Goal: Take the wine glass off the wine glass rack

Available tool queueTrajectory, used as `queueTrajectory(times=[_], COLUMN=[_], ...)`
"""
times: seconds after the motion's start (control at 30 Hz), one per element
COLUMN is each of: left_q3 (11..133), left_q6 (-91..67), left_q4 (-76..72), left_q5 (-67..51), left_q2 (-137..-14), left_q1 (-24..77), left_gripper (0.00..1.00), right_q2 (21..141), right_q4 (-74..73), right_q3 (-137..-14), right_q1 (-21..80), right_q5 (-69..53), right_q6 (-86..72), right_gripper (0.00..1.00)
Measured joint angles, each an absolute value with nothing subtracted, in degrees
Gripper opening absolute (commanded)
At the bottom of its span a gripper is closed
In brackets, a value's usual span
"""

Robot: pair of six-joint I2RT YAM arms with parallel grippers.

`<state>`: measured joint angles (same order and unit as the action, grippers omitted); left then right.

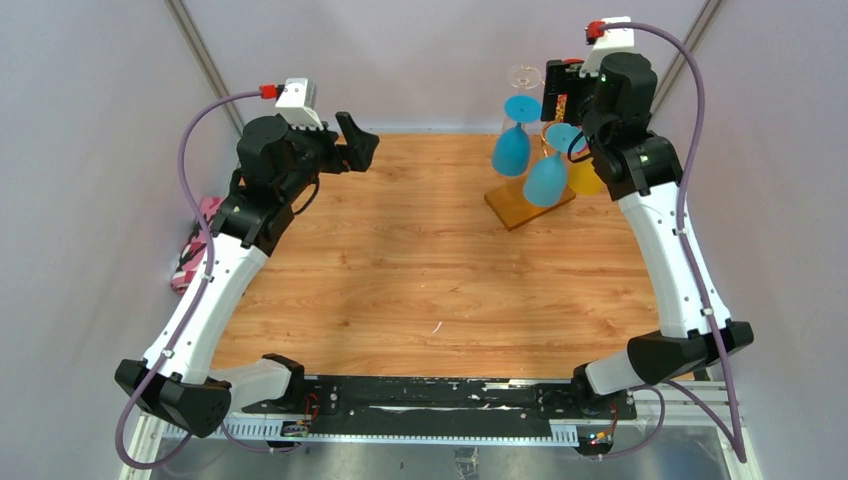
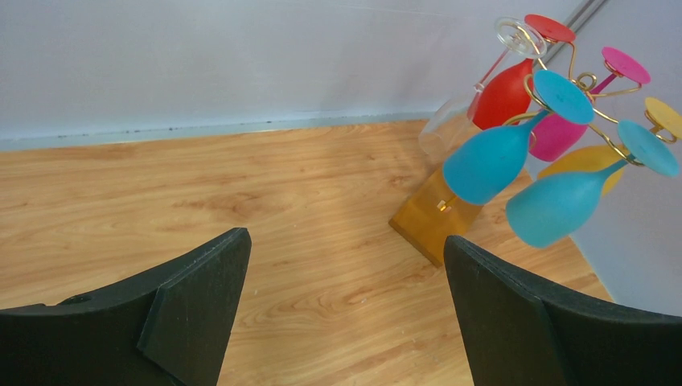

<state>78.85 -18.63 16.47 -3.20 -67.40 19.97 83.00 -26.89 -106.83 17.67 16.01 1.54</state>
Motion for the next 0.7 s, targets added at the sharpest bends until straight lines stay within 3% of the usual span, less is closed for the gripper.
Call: queueTrajectory(times=[0.1,0.37,0.5,0.7], left_q3=[78.8,78.8,78.8,78.8], left_q6=[-18.6,-18.7,-18.6,-18.4], left_q4=[16.4,16.5,16.4,16.4], left_q5=[-3.1,-2.7,-2.3,-1.6], left_q2=[-67.5,-69.0,-69.0,-69.5], left_q1=[20.0,20.0,20.0,20.0], left_gripper=[0.95,0.95,0.95,0.95], right_q2=[83.5,87.9,91.0,94.3], right_q4=[-26.9,-28.1,-29.3,-31.3], right_q3=[-105.4,-110.5,-113.6,-113.8], right_q1=[17.7,17.6,16.9,13.9], right_q5=[15.9,18.2,19.0,19.0], right_q6=[1.5,1.5,1.0,-0.8], right_gripper=[0.88,0.7,0.53,0.53])
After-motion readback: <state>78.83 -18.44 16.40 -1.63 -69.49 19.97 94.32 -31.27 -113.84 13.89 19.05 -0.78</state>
